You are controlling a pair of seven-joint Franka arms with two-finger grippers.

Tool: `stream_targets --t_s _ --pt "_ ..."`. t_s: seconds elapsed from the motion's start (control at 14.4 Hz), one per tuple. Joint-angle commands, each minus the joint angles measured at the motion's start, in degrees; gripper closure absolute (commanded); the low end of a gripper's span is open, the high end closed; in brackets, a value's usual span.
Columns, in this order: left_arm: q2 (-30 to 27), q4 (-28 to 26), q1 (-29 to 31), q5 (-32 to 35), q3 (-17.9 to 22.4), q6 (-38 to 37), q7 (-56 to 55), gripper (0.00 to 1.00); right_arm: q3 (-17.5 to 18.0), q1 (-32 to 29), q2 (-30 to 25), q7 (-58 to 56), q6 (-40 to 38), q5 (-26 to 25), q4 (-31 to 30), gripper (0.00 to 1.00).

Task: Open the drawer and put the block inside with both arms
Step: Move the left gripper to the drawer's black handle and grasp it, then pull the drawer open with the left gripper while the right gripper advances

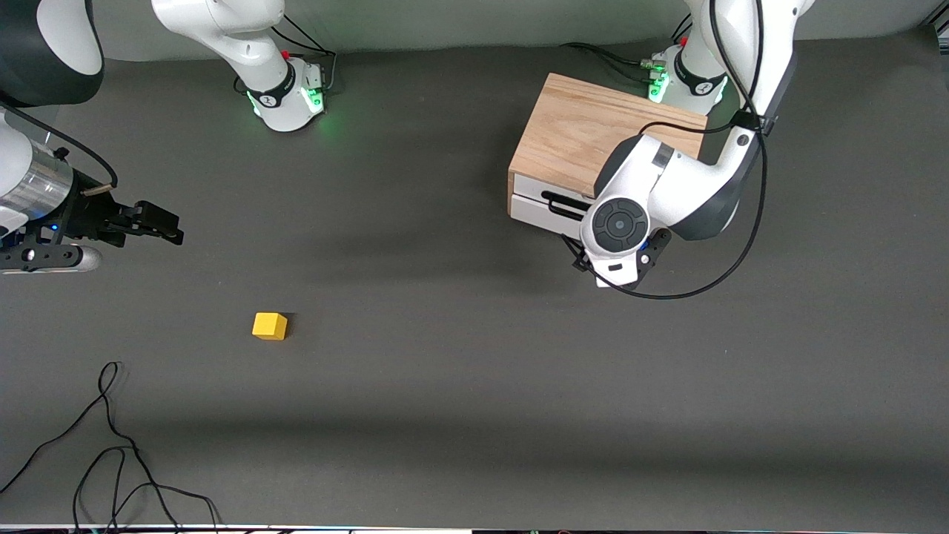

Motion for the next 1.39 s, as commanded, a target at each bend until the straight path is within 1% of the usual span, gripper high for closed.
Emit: stream_targets --t_s 0.0,0.14,0.21,0.35,0.42,0.7,1.04,1.32 --pt "-0.5 -3.1 -1.8 0.8 0.4 3.3 -2.7 0.01 -0.2 0.7 0.1 1.6 0.7 -0.9 0.0 0.00" --pt "0.2 -3.2 -2.4 0.8 0.4 4.5 -5.0 0.05 -0.2 0.7 0.0 1.6 0.7 -0.8 -0.1 0.00" --pt "0.3 -3.2 -2.8 1.1 0.4 4.6 -5.0 0.24 -0.2 0.7 0.0 1.6 0.7 -0.8 -0.1 0.00" --pt "0.6 -3.1 -2.9 2.6 0.4 5.9 -5.0 0.85 -0.2 0.7 0.1 1.6 0.6 -0.8 -0.2 0.00" --pt "0.6 -2.7 -2.9 2.7 0.4 6.3 -5.0 1.00 -0.2 0.7 0.2 1.6 0.6 -0.8 -0.2 0.00" --pt "0.5 -1.1 -2.8 4.8 0.4 6.6 -4.4 1.00 -0.2 0.7 0.8 1.6 1.5 -0.9 -0.2 0.00" --pt "0.6 3.6 -2.1 4.9 0.4 5.6 -3.7 1.00 -0.2 0.8 1.5 1.7 8.0 -0.9 -4.1 0.00" --pt "0.6 4.5 -2.1 4.9 0.4 5.5 -3.1 1.00 -0.1 1.1 3.4 1.7 10.5 -0.9 -4.2 0.00"
